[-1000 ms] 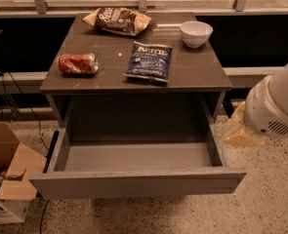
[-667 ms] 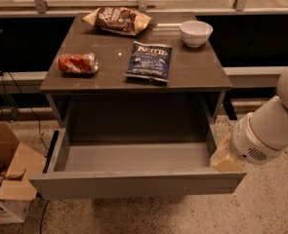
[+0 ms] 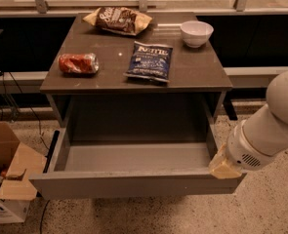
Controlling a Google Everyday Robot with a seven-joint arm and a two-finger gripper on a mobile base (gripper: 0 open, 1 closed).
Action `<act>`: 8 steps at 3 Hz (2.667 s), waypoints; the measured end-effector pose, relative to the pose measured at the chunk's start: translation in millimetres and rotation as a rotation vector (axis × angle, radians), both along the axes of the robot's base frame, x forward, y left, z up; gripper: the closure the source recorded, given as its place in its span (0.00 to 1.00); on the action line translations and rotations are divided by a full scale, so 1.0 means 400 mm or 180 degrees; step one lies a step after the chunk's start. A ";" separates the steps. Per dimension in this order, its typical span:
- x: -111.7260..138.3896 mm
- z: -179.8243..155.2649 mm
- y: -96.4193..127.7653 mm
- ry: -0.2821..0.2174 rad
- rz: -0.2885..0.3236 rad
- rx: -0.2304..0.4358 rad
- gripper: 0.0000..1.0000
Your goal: Close top drawer
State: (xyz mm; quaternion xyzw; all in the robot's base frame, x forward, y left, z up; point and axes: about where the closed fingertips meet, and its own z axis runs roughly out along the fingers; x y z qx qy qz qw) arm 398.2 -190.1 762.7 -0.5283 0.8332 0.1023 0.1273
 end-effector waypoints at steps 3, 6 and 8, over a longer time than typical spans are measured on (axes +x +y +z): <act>0.054 -0.228 -0.001 0.0124 -0.0037 -0.0033 1.00; 0.151 -0.292 0.024 0.0052 0.0009 0.0159 1.00; 0.241 -0.319 0.028 -0.0403 -0.0137 0.0199 1.00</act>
Offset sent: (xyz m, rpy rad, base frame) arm 0.0130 -0.0064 -0.1113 -0.0235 0.0642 -0.0339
